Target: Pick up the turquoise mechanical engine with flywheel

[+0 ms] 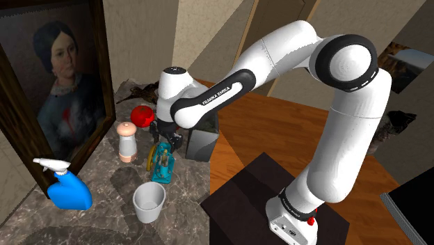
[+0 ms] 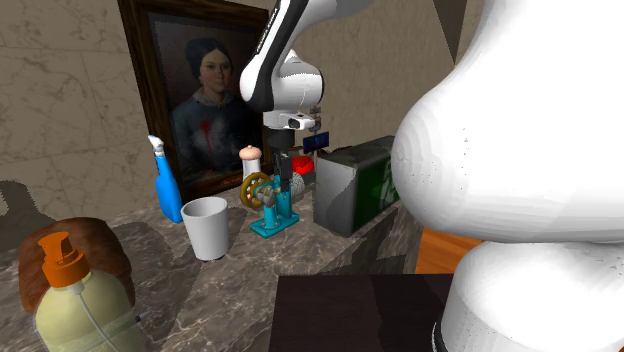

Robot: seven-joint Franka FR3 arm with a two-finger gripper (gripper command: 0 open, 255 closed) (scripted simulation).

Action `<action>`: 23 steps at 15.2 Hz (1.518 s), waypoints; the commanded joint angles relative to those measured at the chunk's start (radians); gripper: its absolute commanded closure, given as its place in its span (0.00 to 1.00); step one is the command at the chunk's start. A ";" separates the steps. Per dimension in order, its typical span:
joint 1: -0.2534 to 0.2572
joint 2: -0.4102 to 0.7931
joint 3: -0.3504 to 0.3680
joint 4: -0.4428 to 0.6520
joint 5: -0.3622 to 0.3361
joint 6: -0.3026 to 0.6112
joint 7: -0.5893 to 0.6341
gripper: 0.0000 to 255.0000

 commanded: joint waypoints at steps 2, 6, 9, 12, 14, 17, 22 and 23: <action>0.000 0.002 -0.001 -0.001 0.000 0.001 0.000 1.00; 0.000 0.001 0.000 -0.004 0.000 0.003 0.001 1.00; -0.006 -0.018 0.007 0.001 0.013 -0.019 -0.008 1.00; -0.015 -0.049 0.019 0.006 0.035 -0.052 -0.022 1.00; -0.020 -0.069 0.025 0.011 0.049 -0.074 -0.030 1.00; -0.027 -0.098 0.034 0.019 0.069 -0.109 -0.043 1.00; -0.037 -0.144 0.046 0.037 0.100 -0.167 -0.062 1.00; -0.037 -0.146 0.046 0.038 0.101 -0.169 -0.063 1.00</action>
